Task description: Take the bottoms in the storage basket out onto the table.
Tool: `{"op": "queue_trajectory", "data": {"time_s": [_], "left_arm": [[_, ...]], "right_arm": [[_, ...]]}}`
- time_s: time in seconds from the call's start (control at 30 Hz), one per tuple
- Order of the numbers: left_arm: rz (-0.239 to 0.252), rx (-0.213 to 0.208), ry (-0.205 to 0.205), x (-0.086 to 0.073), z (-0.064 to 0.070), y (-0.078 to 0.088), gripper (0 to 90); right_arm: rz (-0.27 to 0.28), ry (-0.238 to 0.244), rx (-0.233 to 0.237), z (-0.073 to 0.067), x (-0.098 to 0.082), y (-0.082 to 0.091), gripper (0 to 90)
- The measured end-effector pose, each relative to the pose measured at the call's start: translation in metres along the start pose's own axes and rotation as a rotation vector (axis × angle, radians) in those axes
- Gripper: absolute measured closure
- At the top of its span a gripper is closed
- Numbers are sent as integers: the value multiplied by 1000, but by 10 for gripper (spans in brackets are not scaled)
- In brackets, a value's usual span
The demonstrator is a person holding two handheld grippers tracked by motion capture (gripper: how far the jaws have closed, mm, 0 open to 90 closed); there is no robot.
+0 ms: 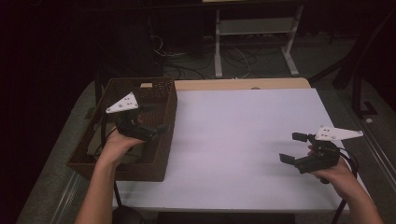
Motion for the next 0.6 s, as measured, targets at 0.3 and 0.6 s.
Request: {"op": "queue_trajectory", "data": {"time_s": [0.3, 0.6], "left_arm": [[12, 24, -8, 1, -6, 8, 0], [11, 52, -14, 0, -13, 14, 0]], "right_arm": [[21, -6, -24, 0, -2, 0, 0], [41, -8, -39, 2, -9, 0, 0]]}}
Point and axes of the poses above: each handheld gripper's, and its own axes: y roughly backward along the jaws, x roughly out of its top, z roughly to its right, the point moved 10 cm from there along -y, roughly forward along the jaws, and after that the axes turned 6 degrees about z, right-handed, at the moved point
